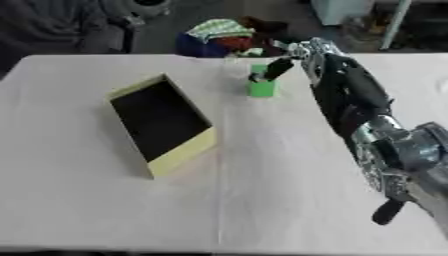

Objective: Pick up objects on the table and place them in the box.

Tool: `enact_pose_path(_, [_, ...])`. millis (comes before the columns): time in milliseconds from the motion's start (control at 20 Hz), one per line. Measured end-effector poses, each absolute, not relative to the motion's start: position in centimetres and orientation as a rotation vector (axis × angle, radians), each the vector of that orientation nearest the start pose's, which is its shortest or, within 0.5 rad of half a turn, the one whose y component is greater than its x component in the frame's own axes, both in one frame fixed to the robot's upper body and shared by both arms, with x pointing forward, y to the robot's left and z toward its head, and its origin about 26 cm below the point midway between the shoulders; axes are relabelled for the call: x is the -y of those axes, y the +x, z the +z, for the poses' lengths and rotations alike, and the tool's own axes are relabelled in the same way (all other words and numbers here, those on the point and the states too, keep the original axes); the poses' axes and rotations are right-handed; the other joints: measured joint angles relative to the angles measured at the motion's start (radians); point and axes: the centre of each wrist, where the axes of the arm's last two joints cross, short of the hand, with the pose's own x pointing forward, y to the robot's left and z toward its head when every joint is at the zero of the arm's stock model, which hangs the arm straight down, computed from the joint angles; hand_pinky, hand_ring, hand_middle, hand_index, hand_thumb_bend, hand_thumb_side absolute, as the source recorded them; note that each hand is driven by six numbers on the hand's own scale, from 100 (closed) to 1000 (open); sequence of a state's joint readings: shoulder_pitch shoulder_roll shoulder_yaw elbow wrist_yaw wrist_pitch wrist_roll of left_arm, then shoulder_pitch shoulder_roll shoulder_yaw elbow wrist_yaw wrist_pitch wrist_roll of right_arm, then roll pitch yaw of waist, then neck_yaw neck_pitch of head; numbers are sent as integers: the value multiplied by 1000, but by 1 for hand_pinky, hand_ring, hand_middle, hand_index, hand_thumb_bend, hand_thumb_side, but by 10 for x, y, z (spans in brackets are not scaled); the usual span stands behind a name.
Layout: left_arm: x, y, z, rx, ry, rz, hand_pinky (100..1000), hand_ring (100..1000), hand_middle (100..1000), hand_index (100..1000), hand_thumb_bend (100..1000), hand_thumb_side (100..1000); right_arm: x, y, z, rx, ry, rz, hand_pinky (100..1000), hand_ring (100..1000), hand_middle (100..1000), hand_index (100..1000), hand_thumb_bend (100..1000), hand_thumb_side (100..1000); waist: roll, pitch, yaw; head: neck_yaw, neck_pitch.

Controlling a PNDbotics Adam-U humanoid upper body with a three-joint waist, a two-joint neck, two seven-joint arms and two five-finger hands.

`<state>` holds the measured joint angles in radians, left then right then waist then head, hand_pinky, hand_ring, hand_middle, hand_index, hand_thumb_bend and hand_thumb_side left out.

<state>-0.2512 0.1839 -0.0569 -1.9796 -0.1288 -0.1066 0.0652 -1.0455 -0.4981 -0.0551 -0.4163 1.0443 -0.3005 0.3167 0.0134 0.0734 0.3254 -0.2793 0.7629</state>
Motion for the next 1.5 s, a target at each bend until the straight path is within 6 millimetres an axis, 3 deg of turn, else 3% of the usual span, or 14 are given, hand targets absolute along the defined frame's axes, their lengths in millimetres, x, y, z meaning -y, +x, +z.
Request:
enact_pose_path(650, [-228,298,170,2333,162,-290,644,656,728,809,536,605,378,482,126,1059,-820,1326,989,1000,972,934,385,450,4,7,9,-6,-7])
enact_pose_path(900, [-228,298,170,2334,161,-290,644,655,728,810,534,605,378,482,126,1064,-838,1325,983,1000,958,878,296,388,4,8,11,-10,-8])
enact_pose_path(1000, [-228,298,170,2334,161,-290,644,655,728,810,533,604,378,482,126,1073,-849,1323,980,1000,951,846,201,324,4,8,11,-12,-8])
enact_pose_path(1150, [-228,298,170,2334,161,-290,644,655,727,810,533,603,378,482,126,1088,-868,1320,977,1000,941,805,169,277,4,9,11,-14,-8])
enact_pose_path(1300, [-227,298,171,2334,161,-290,644,655,727,810,533,603,378,482,125,1102,-887,1317,976,1000,942,825,194,289,3,10,11,-15,-8])
enact_pose_path(1500, [-227,298,171,2334,162,-289,644,654,727,810,533,603,378,482,125,1114,-896,1315,974,1000,937,784,177,278,3,10,11,-15,-8])
